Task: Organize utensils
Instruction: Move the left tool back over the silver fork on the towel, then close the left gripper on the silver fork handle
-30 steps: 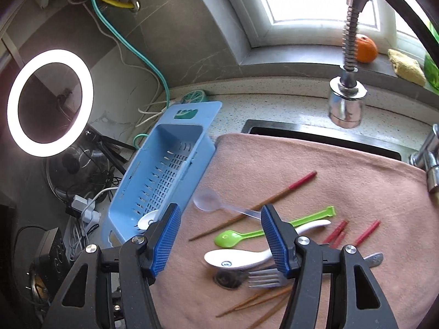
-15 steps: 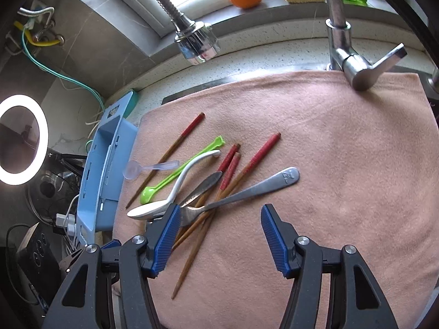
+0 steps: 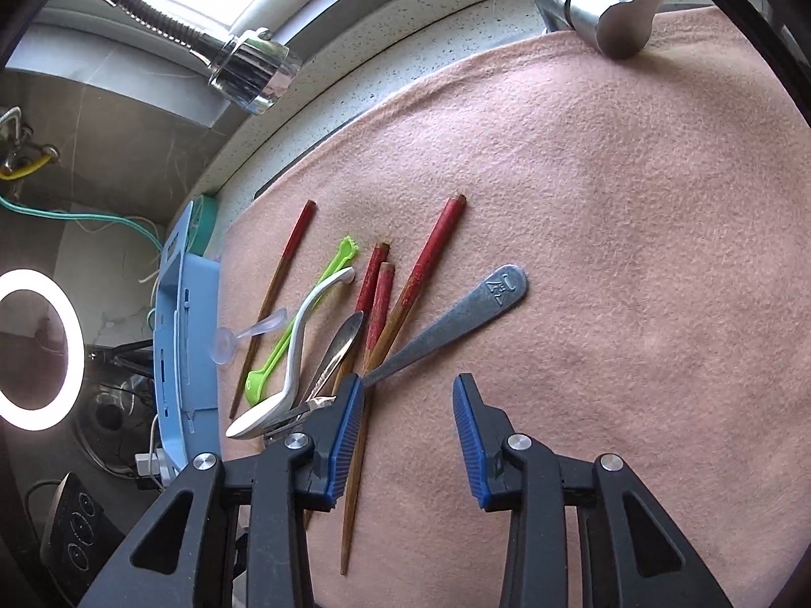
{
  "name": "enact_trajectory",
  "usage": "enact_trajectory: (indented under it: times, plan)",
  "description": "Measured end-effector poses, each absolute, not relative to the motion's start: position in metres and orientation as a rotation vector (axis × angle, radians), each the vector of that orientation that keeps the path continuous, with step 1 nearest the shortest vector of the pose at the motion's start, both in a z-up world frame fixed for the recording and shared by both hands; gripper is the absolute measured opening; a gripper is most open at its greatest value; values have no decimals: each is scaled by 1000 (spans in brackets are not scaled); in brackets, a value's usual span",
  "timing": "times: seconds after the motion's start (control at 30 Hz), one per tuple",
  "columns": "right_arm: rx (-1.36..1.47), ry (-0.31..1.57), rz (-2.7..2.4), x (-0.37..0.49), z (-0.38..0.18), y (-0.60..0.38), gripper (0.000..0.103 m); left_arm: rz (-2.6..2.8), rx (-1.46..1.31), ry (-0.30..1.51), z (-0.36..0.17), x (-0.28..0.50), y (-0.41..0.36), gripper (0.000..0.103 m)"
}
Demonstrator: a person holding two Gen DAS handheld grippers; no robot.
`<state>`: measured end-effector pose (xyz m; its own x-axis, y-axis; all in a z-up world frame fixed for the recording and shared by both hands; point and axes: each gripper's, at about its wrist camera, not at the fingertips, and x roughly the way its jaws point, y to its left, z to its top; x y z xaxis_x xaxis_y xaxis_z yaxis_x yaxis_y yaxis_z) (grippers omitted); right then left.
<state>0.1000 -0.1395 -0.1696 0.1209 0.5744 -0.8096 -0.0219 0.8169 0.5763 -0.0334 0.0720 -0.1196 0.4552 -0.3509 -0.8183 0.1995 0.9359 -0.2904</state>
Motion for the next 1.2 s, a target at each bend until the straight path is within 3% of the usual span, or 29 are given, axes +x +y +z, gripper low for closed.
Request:
enact_trajectory:
  times: [0.4,0.57,0.7,1.0,1.2]
  plan:
    - [575,1426,421,112,-182,-144,32,-343,-143,1075,-129,-2,74,38]
    - [588,1426,408,117,-186,-146,32,-353,-144,1091,-135,4,69,32]
    - [575,1426,399,121,-188,-143,28,-376,-157,1101,-137,8,64,20]
    - [595,1441,409,125,-192,-153,19,-479,-141,1097,-130,-3,27,20]
    - [600,1442,427,125,-192,-158,19,-359,-81,1062,-121,-10,36,21]
